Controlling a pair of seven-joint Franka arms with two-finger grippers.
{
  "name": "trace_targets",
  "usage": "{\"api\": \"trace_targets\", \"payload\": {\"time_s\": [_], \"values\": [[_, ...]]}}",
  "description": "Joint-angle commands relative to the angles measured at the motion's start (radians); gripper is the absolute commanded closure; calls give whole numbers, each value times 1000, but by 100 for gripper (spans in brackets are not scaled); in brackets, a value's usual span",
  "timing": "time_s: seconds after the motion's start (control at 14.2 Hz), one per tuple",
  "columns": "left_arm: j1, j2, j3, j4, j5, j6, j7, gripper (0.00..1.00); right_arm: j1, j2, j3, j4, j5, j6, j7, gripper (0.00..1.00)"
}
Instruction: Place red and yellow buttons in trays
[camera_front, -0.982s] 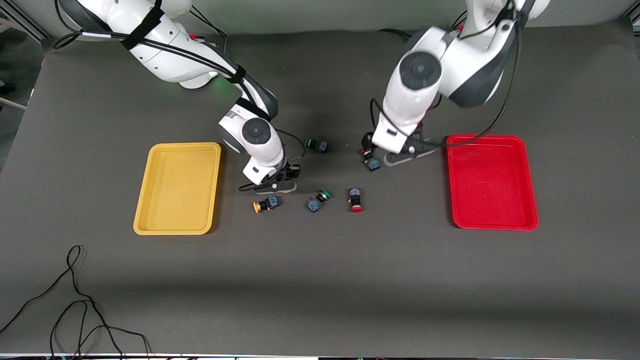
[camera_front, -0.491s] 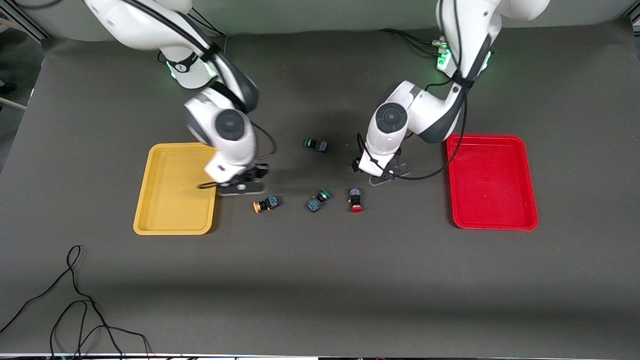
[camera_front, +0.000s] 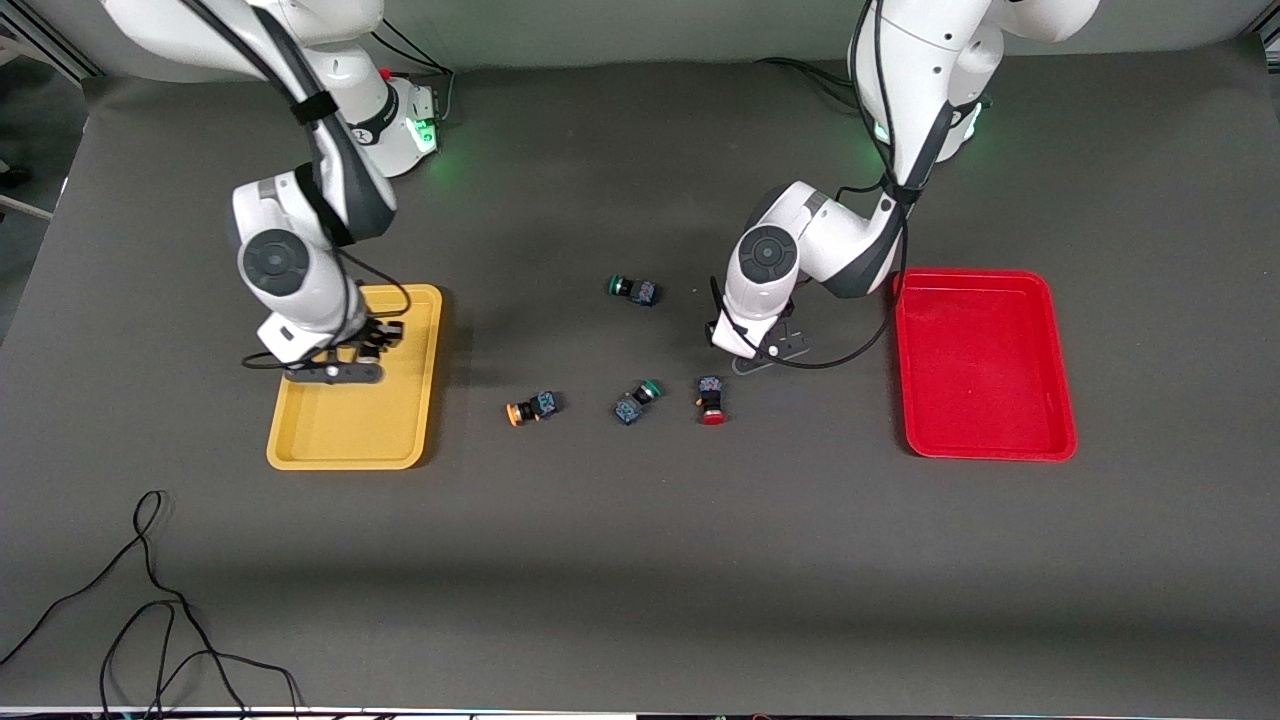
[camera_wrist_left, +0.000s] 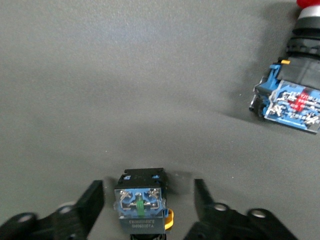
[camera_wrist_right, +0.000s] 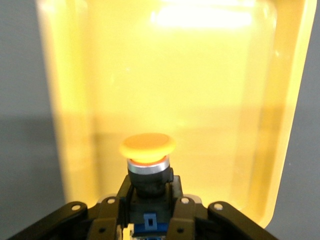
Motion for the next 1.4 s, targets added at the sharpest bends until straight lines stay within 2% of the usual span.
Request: {"api": "trace_targets", "payload": {"time_s": [0.0,0.07,0.14,0.28,0.42,0.49,0.56,0.7,0.84,1.05,1.19,1.33], "values": [[-19,-7,13,-2,-8,-16,-23,63,8,-17,-124,-113,25,140,-166,100],[-19,-9,13,-2,-8,-17,-25,72,8,-6,-157,-125,27,168,-211,100],[-18,-14,13,-1,-8,-23,-25,76,8,5,-160,-125,28,168,-214,100],[-5,-47,15,28,-8,-88,-8,79,14,8,-160,-124,88,163,-217,93],[54,-134,13,91,-11,-239,65,81,25,12,-159,-121,102,163,-226,91],[77,-179,12,134,-22,-337,123,81,38,11,-157,-116,104,160,-214,62],[90,-220,16,184,-48,-441,198,82,45,11,-157,-113,122,162,-216,1],[154,-279,21,263,-56,-612,366,85,49,9,-149,-88,172,153,-214,0],[231,-337,24,275,-50,-689,510,85,98,12,-131,-38,238,153,-211,0],[399,-374,27,265,-18,-767,746,85,199,90,-128,146,439,145,-162,0],[493,-377,27,240,57,-751,831,85,282,202,-129,316,548,73,-28,0],[554,-371,27,179,93,-650,881,85,354,322,-128,491,594,41,232,0]]}}
